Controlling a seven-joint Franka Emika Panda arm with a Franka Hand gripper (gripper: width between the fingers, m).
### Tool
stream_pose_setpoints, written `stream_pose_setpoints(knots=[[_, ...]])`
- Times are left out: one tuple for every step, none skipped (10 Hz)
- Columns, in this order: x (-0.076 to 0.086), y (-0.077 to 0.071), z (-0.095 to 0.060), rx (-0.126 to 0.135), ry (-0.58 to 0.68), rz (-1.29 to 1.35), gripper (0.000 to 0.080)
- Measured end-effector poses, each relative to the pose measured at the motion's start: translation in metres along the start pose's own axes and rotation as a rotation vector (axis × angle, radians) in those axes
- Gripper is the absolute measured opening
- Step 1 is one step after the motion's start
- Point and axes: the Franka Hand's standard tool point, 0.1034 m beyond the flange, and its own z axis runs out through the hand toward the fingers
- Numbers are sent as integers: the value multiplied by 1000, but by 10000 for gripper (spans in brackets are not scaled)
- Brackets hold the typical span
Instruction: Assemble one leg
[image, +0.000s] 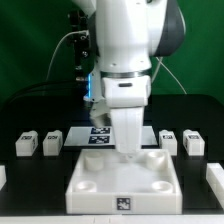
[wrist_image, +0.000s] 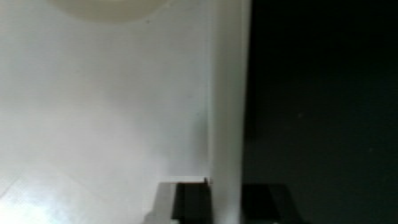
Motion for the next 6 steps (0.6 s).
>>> stream_pose_setpoints(knots=[[14, 7, 1, -1, 7, 0, 59], [25, 15, 2, -7, 17, -3, 60], [33, 22, 3, -13, 26, -10, 60], [37, 29, 4, -13, 30, -14, 60], [41, 34, 5, -8, 33, -19, 60], [45, 35, 5, 9, 32, -29, 60]])
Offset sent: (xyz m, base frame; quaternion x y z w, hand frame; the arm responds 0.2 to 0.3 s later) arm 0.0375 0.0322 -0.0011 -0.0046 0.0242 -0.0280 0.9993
